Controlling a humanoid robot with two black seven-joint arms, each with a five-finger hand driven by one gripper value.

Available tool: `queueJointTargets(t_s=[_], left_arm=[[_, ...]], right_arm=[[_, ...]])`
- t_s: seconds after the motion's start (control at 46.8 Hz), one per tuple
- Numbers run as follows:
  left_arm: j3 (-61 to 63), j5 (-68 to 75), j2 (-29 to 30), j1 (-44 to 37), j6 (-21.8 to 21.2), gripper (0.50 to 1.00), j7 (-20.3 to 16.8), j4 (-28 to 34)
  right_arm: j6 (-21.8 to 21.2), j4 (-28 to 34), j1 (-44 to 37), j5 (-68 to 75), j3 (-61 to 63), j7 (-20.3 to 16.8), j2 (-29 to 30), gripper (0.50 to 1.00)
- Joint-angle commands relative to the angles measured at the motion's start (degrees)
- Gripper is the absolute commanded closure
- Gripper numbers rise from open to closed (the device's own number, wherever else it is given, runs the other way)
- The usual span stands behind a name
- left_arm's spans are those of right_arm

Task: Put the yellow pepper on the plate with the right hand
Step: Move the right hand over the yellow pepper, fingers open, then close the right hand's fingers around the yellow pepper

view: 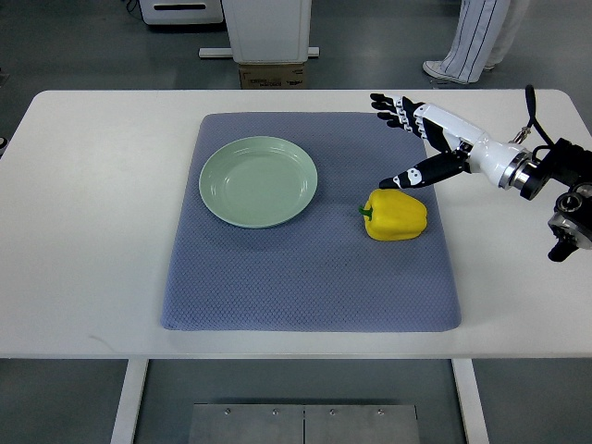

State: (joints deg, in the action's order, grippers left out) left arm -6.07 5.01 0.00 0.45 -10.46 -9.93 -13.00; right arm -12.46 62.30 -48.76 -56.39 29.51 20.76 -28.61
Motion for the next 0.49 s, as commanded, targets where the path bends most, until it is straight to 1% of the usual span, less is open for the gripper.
queueJointTargets(t_s=[0.0,0.47], left_arm=[[0.0,0.0,0.0,0.0,0.0,0.5,0.0,0.0],[0.0,0.0,0.0,0.0,0.0,0.5,0.0,0.0]], right_arm=[[0.1,0.0,0.1,-1.5,-0.8,0.1,0.1,0.511],[1.5,-1.0,0.6,-5.7,-4.6,0.8,0.2,0.515]])
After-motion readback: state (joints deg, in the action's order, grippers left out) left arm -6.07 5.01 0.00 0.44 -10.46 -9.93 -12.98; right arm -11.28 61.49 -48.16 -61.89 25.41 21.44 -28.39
